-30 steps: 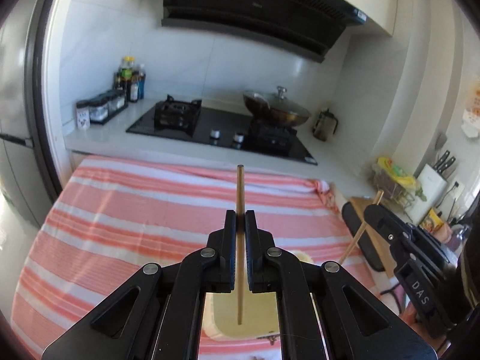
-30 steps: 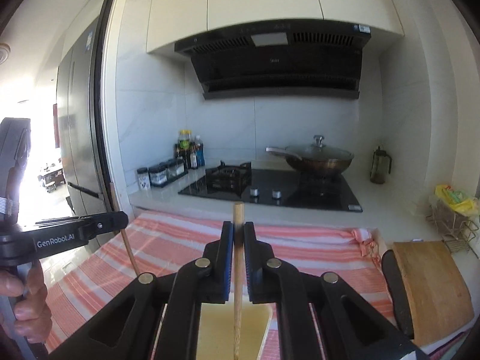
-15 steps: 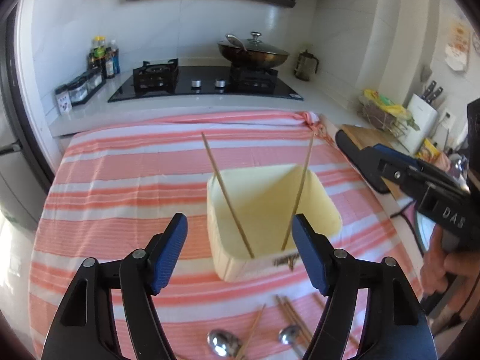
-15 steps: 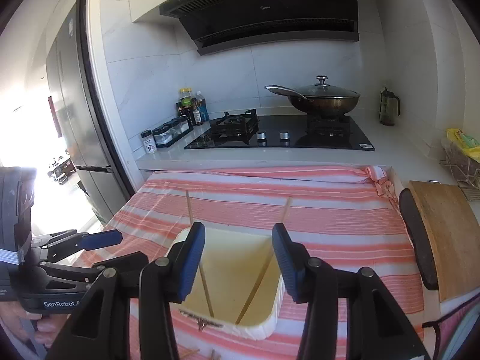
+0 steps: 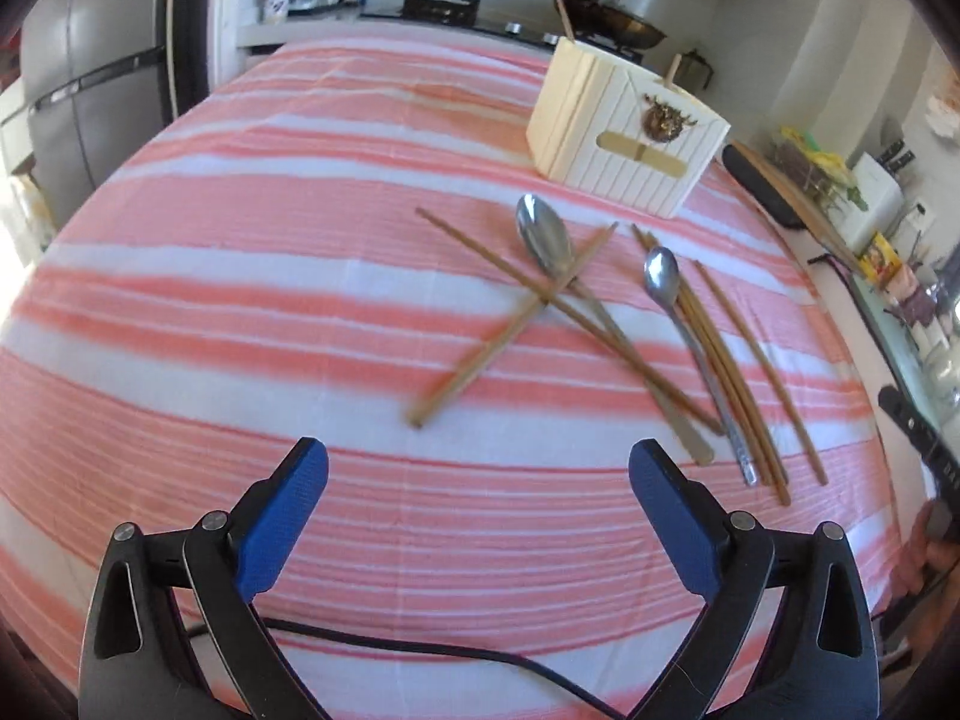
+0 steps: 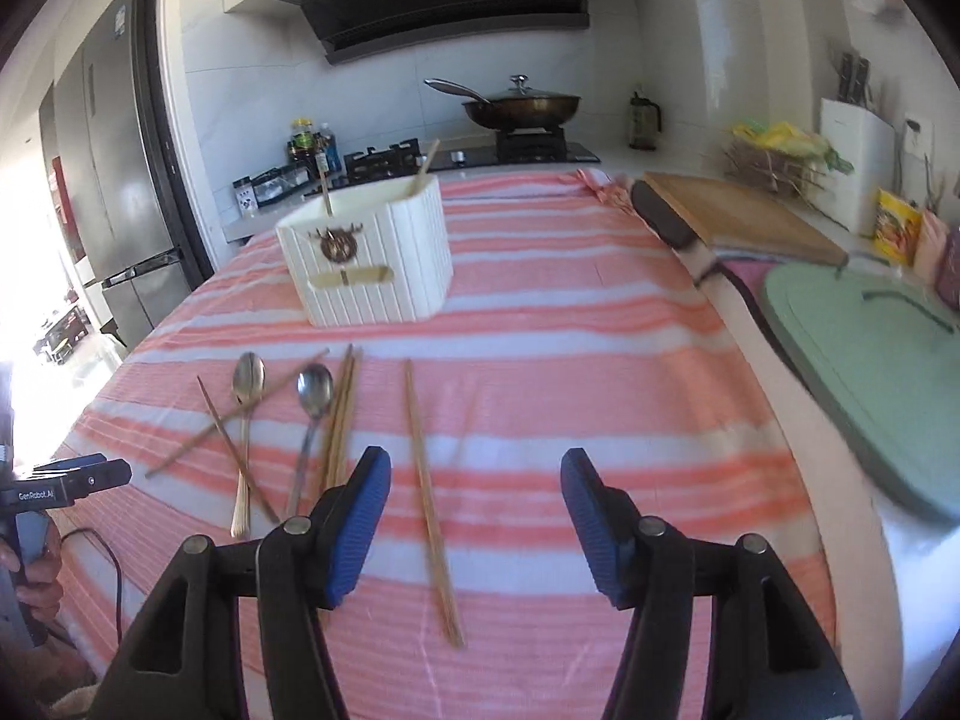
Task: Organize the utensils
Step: 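Withdraw both tools from the holder back over the utensils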
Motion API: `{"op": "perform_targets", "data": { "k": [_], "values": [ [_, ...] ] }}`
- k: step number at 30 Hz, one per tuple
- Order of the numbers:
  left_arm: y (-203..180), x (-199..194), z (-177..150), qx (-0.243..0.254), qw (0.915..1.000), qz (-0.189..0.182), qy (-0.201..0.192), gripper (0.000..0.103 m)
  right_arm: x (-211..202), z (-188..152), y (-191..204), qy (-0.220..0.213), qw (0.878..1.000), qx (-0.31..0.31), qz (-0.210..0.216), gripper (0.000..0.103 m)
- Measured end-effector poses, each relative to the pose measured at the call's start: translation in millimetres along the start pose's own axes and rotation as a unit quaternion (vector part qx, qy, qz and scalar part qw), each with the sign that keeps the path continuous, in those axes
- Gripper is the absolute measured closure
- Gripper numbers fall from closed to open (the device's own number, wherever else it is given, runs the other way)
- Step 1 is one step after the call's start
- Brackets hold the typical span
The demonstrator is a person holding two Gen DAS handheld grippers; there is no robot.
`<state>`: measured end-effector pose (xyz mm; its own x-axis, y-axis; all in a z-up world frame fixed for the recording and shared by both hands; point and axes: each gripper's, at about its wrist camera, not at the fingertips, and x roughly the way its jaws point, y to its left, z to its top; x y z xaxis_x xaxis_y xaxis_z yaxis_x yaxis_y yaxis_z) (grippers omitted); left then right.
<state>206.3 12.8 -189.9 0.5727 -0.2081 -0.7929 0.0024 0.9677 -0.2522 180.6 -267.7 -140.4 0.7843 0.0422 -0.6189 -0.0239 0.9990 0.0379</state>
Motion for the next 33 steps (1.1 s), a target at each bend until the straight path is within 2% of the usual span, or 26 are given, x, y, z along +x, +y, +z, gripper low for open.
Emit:
{"op": "perform_targets", "data": {
  "k": [4,8,15,22,29,33],
  "values": [
    [-10,3,-11,0.020,0.9996,0.017,-0.003,0.002,-4,-31,-8,0.017,0.999,-0.001,-0.028,0.043],
    [-15,8,-18,0.031,0.9990,0.030,0.014,0.001,-12,-42,-4,0.011,1.000,0.007,-0.026,0.043],
    [-3,-3,-26,-0.007,0.9999,-0.010,0.012,0.001,-15,-48,12,0.009,1.000,-0.005,-0.016,0.043],
    [4,-4,-27,-0.011,0.9997,0.019,0.013,0.001,-14,-48,19,0.005,1.000,-0.013,-0.007,0.043],
    [16,-6,-20,-0.040,0.9983,0.040,0.014,0.001,-20,-51,2,-0.001,1.000,0.007,-0.016,0.043],
    [12,-3,-11,-0.050,0.9980,0.034,0.018,0.002,-15,-50,-7,0.009,1.000,0.016,-0.020,0.043]
  ]
}}
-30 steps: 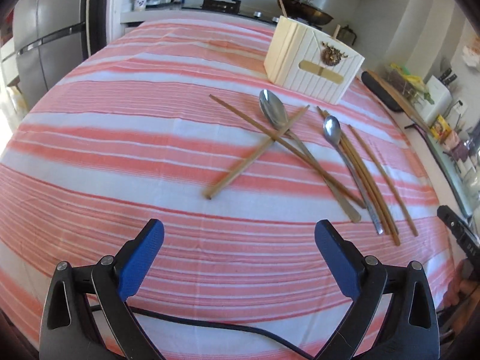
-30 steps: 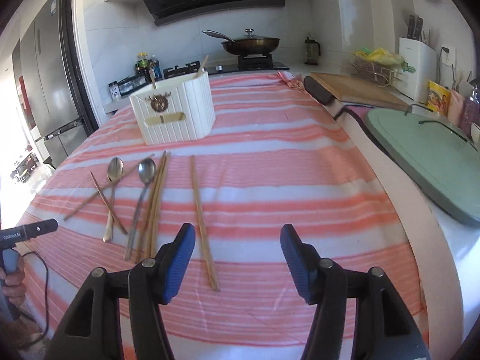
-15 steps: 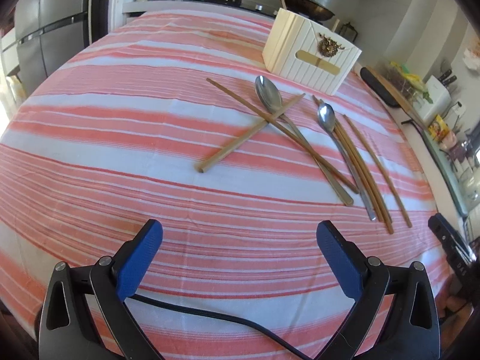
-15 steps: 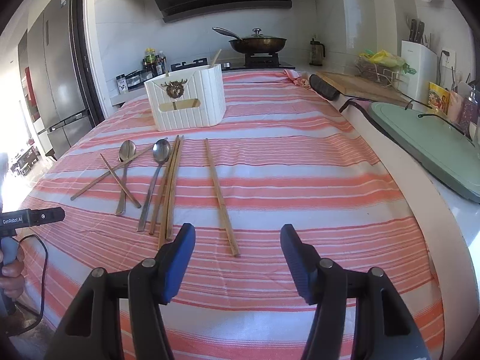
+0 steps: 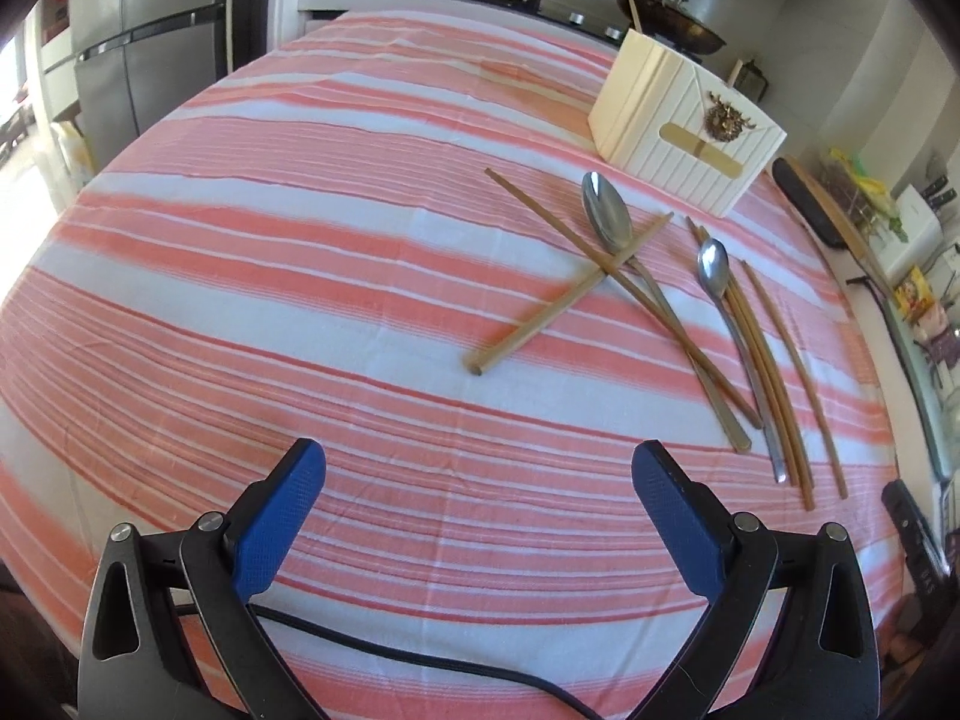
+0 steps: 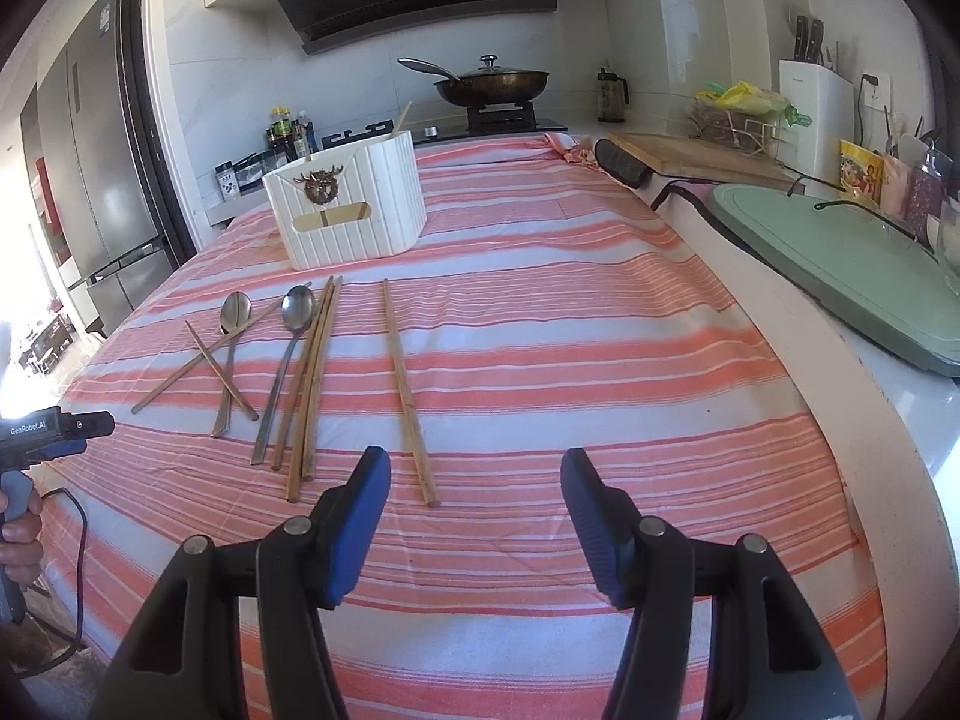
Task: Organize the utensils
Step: 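Withdraw both tools from the holder back over the utensils, then grasp a chopstick with the left tool while the right tool grasps another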
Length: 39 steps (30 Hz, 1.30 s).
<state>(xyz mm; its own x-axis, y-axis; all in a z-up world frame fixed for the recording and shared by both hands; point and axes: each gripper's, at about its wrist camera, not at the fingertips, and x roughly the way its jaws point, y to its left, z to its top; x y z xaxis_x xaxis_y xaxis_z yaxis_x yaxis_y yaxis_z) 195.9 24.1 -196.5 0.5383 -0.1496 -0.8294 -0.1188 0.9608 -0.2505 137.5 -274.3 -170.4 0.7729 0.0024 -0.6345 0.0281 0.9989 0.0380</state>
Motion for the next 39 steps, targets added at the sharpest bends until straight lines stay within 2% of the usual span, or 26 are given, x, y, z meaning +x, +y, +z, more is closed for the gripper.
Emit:
{"op": "perform_targets", "data": {
  "k": [4,6,7,9,11,14,16,17,18,19,23,26,31,35,39],
  "values": [
    [-21,6,16,-0.024,0.9979,-0.055,0.021,0.005,3,1,-1,0.002,1.000,0.005,0.001,0.043],
    [-40,16,27,-0.029,0.9958,-0.079,0.035,0.017,4,1,2,0.003,1.000,0.004,0.006,0.043],
    [-49,22,31,-0.027,0.9958,-0.078,0.039,0.021,4,1,3,0.003,1.000,0.002,0.008,0.043],
    [-67,41,41,-0.028,0.9967,-0.060,0.047,0.035,3,2,4,0.002,1.000,0.000,0.013,0.043],
    [-73,59,48,-0.047,0.9967,-0.033,0.056,0.040,0,2,5,-0.001,1.000,0.000,0.018,0.043],
    [-82,68,58,-0.056,0.9977,0.008,0.039,0.043,-5,4,4,-0.008,1.000,0.000,0.020,0.043],
    [-84,74,62,-0.060,0.9971,0.037,0.030,0.059,-9,5,2,-0.013,1.000,0.000,0.019,0.043],
    [-85,75,63,-0.057,0.9965,0.056,0.024,0.080,-10,5,1,-0.014,1.000,-0.001,0.018,0.043],
    [-85,77,63,-0.053,0.9961,0.067,0.021,0.092,-11,6,0,-0.016,1.000,-0.001,0.016,0.043],
    [-83,77,63,-0.052,0.9957,0.076,0.012,0.098,-11,6,-1,-0.017,1.000,-0.002,0.014,0.043],
    [-75,74,63,-0.033,0.9980,0.050,0.022,0.101,-8,10,-10,-0.011,1.000,0.006,0.010,0.043],
    [-68,65,63,-0.008,0.9990,0.033,0.030,0.101,6,22,-18,0.017,1.000,0.011,0.006,0.043],
    [-45,44,66,0.026,0.9990,0.024,0.027,0.101,54,41,-13,0.108,0.991,0.008,0.084,0.043],
    [-12,30,71,0.030,0.9992,0.024,0.015,0.101,85,46,20,0.149,0.983,-0.057,0.090,0.043],
    [20,34,78,0.019,0.9993,0.029,0.015,0.101,107,48,47,0.150,0.978,-0.138,0.038,0.043]
  ]
}}
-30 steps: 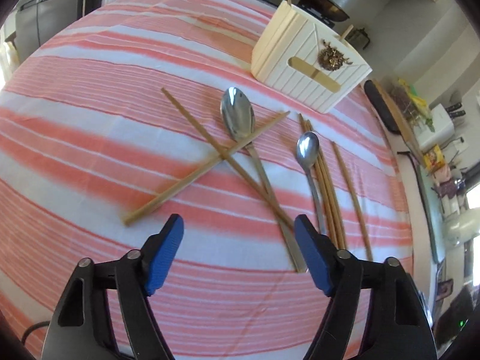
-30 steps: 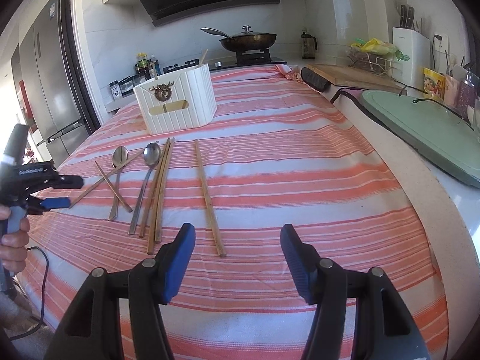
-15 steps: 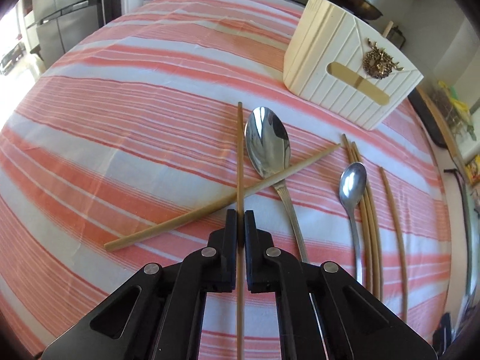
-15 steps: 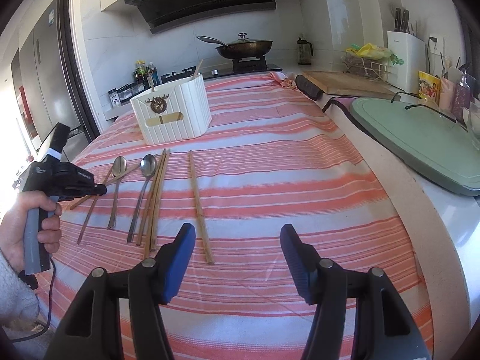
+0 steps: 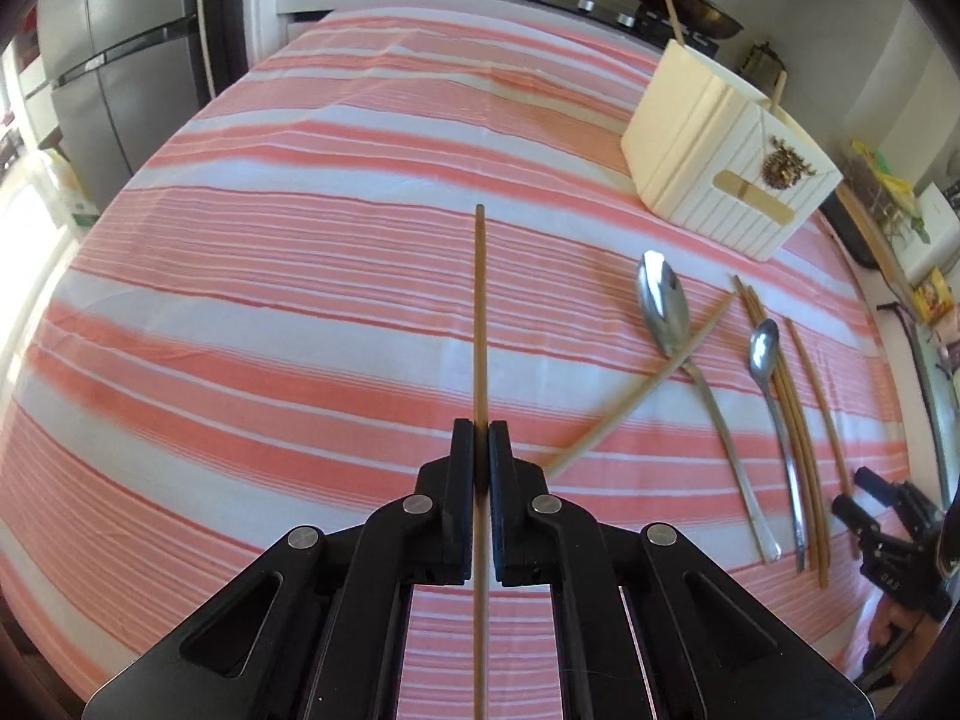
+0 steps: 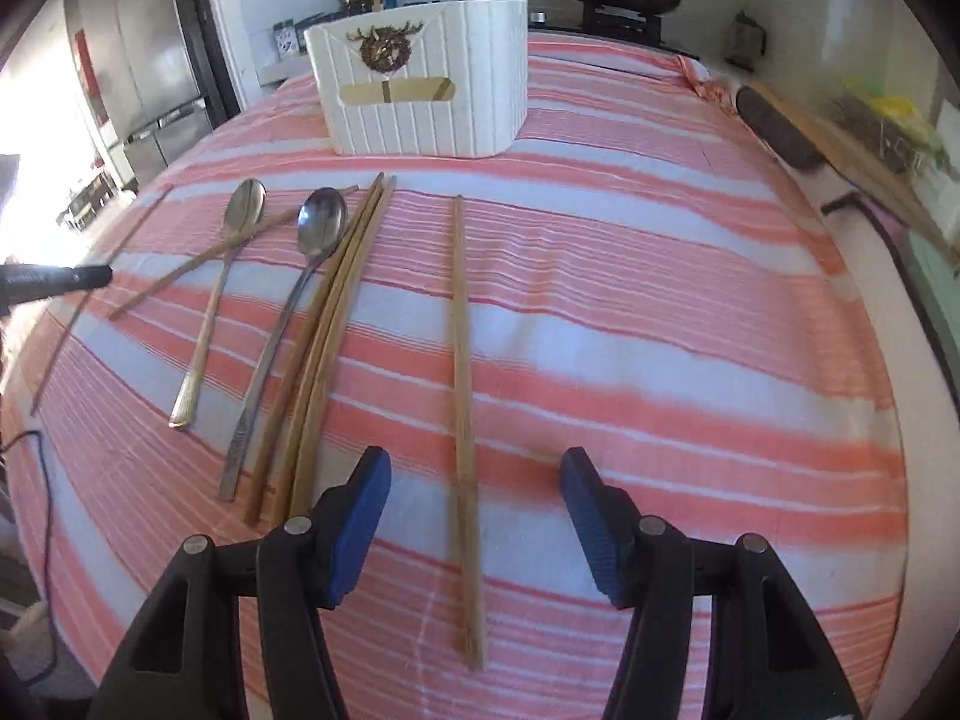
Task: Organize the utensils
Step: 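Grasp a chopstick with the left tool while the right tool grasps another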
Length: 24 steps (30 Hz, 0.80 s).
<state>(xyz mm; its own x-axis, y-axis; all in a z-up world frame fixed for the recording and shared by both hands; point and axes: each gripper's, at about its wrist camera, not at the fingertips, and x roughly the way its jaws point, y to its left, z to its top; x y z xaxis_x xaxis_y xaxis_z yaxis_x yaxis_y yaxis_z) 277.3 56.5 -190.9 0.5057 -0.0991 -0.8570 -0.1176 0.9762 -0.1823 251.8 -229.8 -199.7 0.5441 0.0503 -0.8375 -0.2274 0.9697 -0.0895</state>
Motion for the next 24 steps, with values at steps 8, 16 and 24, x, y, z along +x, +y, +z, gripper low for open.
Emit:
{"op": "perform_targets", "data": {
  "k": [8,16,24],
  "values": [
    [16,17,-3,0.022,0.9997,0.014,-0.002,0.099,-9,-5,-16,0.005,0.999,0.026,-0.035,0.095],
    [13,13,-4,0.048,0.9987,0.016,-0.004,0.071,-27,-30,-47,0.017,0.996,0.062,-0.062,0.091],
    [30,4,6,0.059,0.9976,-0.017,0.031,0.036,-42,-25,-64,0.044,0.996,0.073,0.005,0.055]
  ]
}}
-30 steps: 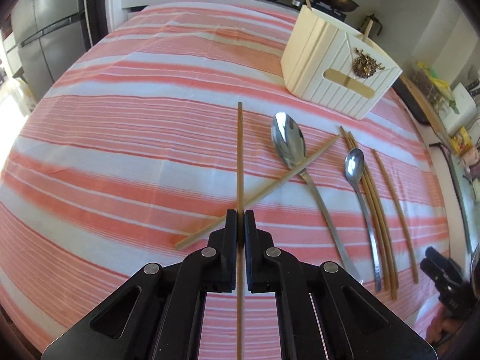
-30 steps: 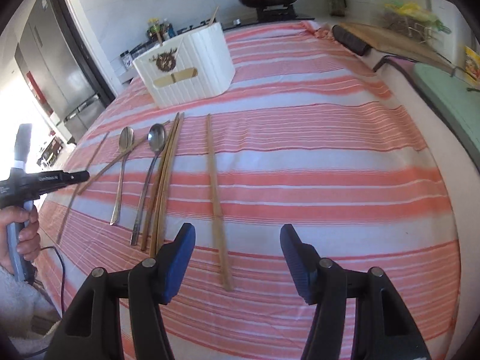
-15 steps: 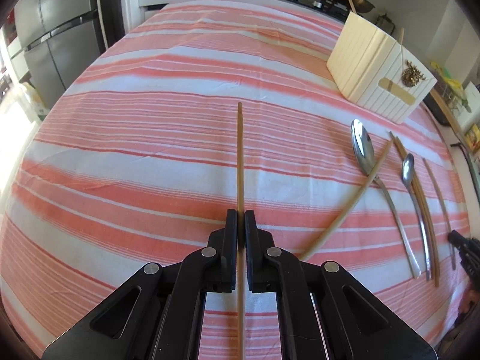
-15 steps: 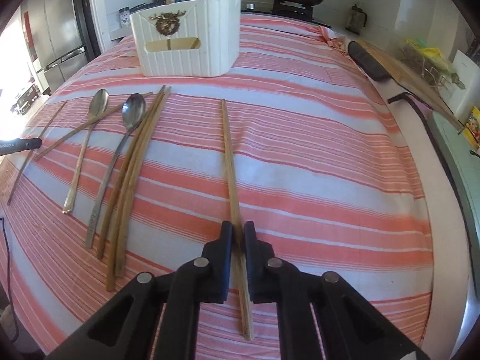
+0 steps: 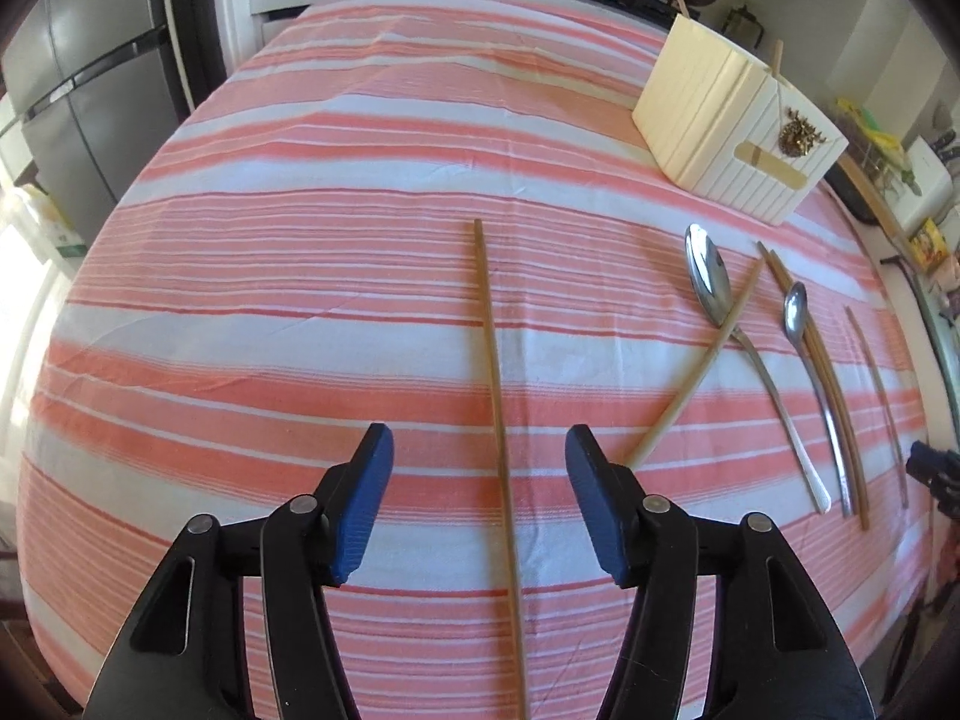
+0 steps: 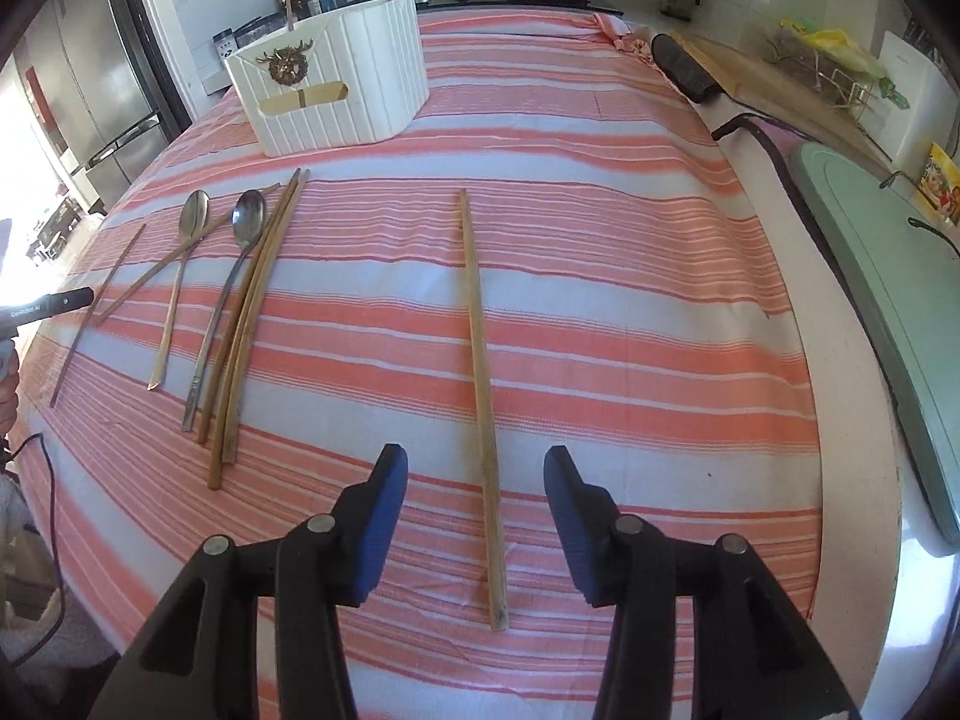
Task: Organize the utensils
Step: 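Grasp a chopstick with the left tool while the right tool grasps another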
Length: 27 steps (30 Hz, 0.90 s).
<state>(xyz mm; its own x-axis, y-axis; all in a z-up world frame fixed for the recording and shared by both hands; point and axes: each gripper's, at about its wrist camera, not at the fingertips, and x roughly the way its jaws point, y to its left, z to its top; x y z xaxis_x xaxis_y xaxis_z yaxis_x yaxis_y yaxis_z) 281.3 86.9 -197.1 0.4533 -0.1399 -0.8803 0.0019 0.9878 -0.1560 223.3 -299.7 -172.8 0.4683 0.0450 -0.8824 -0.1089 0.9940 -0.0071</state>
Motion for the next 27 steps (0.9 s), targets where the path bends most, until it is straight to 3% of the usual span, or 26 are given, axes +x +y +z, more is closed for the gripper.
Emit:
{"op": "perform_targets", "data": {
  "k": [4,10,13,17,18,19,21,24,27],
  "values": [
    [-2,12,13,0.023,0.9994,0.002,0.025,0.035,1,18,-5,0.030,0.999,-0.001,0.020,0.055],
    [-4,34,41,0.040,0.9977,0.032,0.044,0.042,30,54,-4,0.070,0.997,-0.031,0.007,0.055],
    [-8,41,55,0.049,0.9968,0.034,0.054,0.055,50,72,3,0.083,0.995,-0.048,0.000,0.055],
    [-14,48,69,0.060,0.9957,0.033,0.062,0.091,73,103,17,0.077,0.994,-0.070,-0.011,0.055],
    [-16,50,72,0.061,0.9958,0.028,0.062,0.098,78,113,19,0.071,0.995,-0.069,-0.015,0.060],
    [-18,52,74,0.061,0.9960,0.023,0.061,0.098,82,121,19,0.069,0.996,-0.063,-0.013,0.081],
    [-20,53,77,0.065,0.9964,0.022,0.051,0.100,87,136,17,0.065,0.997,-0.046,-0.016,0.097],
    [-19,42,79,0.056,0.9981,0.010,0.023,0.100,83,146,12,0.045,0.999,-0.013,-0.008,0.097],
    [-14,10,82,0.043,0.9987,-0.015,-0.024,0.100,55,148,13,-0.008,1.000,0.007,0.010,0.097]
  ]
}}
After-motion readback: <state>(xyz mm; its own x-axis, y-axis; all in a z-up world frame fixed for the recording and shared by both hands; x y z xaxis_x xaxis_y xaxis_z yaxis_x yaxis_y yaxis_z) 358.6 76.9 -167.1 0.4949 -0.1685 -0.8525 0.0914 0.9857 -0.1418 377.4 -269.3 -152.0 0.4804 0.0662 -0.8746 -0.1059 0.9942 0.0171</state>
